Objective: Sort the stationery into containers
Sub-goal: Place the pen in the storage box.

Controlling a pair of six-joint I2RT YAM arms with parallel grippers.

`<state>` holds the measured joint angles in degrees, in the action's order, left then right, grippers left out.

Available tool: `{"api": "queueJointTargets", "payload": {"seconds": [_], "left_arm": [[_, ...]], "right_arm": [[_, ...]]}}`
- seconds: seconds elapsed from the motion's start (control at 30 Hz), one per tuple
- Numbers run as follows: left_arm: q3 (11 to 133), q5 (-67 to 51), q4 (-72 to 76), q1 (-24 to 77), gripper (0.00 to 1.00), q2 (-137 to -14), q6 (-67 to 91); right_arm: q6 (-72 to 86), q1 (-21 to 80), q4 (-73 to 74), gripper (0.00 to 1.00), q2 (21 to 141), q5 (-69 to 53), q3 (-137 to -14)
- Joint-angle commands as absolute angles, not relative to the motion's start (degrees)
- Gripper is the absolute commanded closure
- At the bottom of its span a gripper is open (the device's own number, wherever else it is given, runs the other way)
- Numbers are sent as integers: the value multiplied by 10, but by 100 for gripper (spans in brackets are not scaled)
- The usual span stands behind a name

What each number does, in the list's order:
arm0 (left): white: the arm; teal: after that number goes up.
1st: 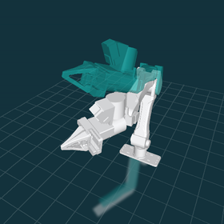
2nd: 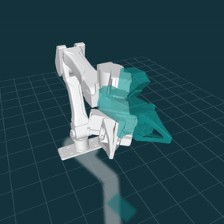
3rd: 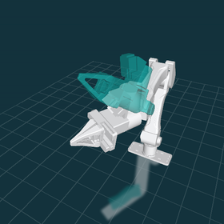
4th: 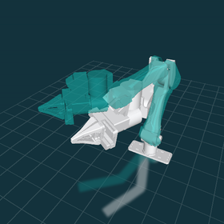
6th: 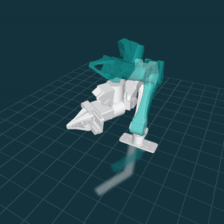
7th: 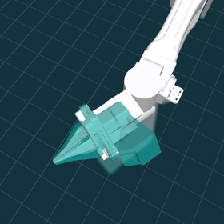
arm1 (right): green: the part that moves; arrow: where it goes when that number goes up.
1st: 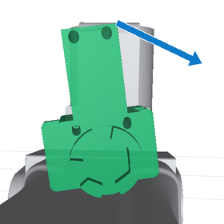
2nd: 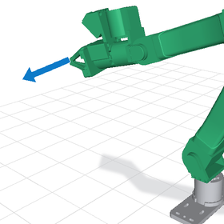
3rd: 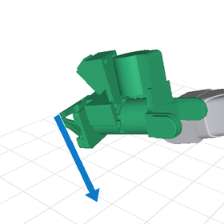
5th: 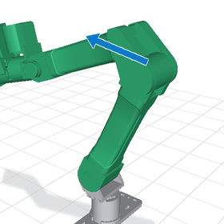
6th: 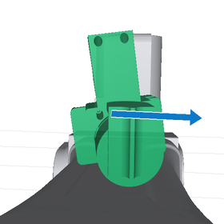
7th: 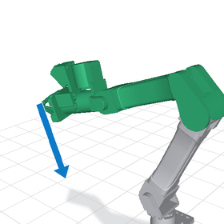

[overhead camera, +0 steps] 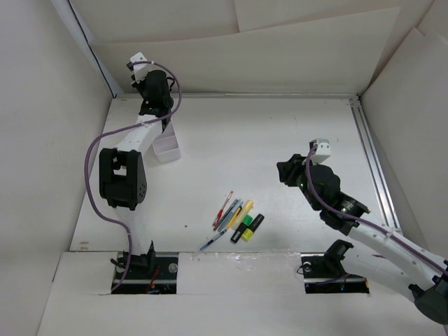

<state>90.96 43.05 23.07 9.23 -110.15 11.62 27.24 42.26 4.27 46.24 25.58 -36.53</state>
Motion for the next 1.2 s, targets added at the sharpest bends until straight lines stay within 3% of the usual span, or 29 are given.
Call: {"api": "queueJointTargets", "payload": {"seconds": [0.0, 0.97, 1.0, 1.13, 1.17], "left_arm": [[902, 461, 303, 91, 100, -1098, 65], [806, 500, 395, 107, 99, -1119, 38], [801, 500, 395, 112, 98, -1119, 38], [781, 500, 395, 118, 75, -1097, 43], [780, 500, 383, 118, 66, -1084, 55]], "right_arm": [[269, 418, 14, 58, 460, 250, -377], [264, 418, 9, 58, 448, 244, -372], [264, 418, 9, 58, 448, 244, -372], [264, 418, 9, 58, 442, 244, -367], [264, 418, 9, 58, 442, 244, -367]]}}
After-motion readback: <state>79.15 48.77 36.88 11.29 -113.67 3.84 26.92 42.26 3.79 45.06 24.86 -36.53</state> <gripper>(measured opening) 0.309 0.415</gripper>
